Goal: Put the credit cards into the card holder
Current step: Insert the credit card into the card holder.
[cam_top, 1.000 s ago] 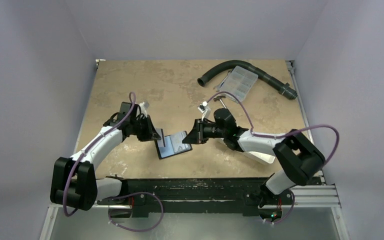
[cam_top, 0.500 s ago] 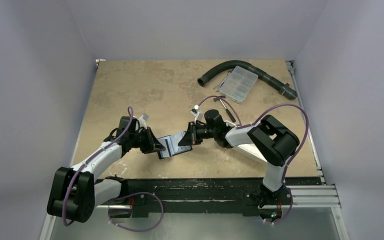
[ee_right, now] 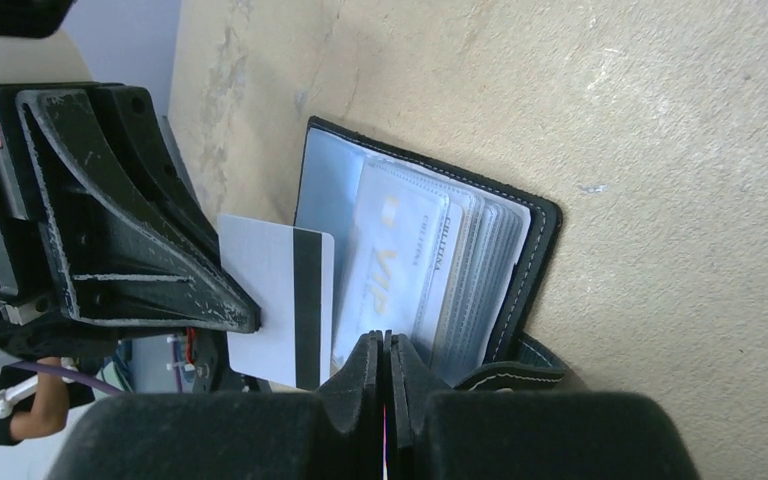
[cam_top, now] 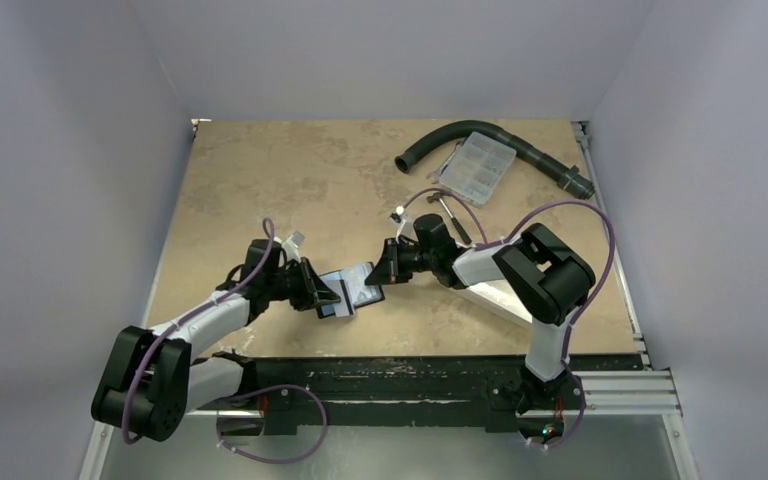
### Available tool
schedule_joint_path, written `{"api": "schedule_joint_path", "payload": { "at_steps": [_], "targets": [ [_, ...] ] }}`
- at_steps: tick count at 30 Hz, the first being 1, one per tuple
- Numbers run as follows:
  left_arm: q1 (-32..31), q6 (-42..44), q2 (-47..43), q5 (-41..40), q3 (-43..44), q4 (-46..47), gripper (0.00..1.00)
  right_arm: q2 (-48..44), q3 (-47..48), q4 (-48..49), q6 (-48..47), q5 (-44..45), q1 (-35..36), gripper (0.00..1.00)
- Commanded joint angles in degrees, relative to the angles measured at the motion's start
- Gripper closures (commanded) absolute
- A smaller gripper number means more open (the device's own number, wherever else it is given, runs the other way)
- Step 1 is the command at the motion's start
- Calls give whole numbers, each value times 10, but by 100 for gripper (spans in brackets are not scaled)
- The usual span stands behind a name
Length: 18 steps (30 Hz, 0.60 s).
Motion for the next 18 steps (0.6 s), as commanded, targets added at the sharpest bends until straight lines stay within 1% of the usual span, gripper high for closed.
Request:
{"api": "schedule_joint_path", "payload": {
  "at_steps": [1, 6, 9, 14, 18],
  "targets": [
    [-2, -16, 6, -7, 0, 47, 100, 4, 19, -38, -44, 27, -7, 100],
    [0, -17, 26, -9, 12, 22, 100, 5, 24, -49, -57, 30, -7, 100],
    [7, -9, 49, 2, 37, -21, 100, 8, 25, -50, -62, 28, -8, 100],
    [19, 42, 77, -3, 82, -95, 100, 9, 24, -50, -66, 26, -7, 100],
    [28, 65, 97, -6, 96, -122, 100, 10, 23, -46, -66, 25, -7, 100]
  ]
}}
